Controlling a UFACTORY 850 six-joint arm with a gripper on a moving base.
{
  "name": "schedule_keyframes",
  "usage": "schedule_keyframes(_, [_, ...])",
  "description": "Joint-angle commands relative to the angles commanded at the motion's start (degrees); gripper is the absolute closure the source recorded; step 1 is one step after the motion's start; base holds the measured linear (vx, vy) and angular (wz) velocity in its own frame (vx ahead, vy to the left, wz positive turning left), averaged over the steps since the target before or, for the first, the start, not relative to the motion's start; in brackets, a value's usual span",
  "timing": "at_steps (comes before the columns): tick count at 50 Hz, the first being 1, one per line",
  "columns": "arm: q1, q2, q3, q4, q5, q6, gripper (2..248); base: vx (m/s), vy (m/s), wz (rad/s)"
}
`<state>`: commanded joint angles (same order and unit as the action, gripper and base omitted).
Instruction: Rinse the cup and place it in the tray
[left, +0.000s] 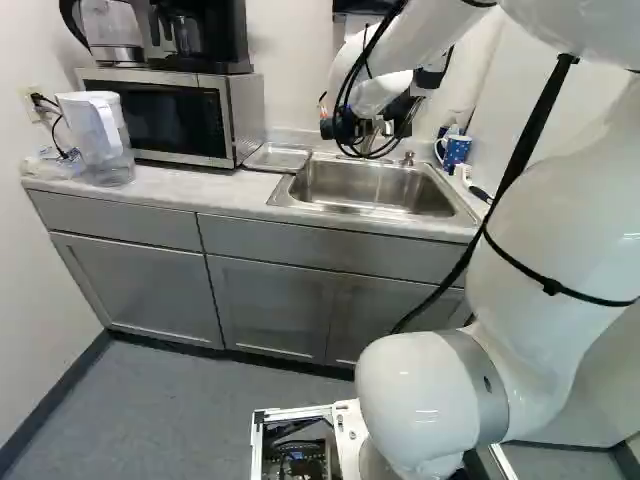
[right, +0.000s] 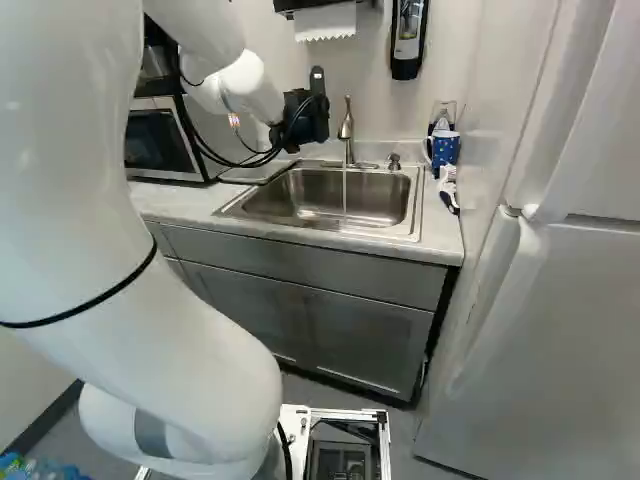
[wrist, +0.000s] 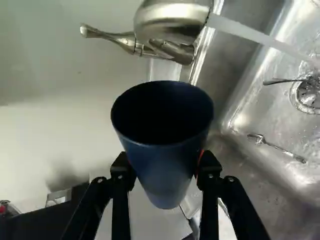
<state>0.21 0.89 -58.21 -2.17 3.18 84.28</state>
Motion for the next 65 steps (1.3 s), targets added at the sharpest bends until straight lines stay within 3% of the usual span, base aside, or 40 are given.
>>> schedule_keyframes(65, [0.0,0.0,0.0,0.0,0.0,-39.14,125,0.0,0.0,0.0])
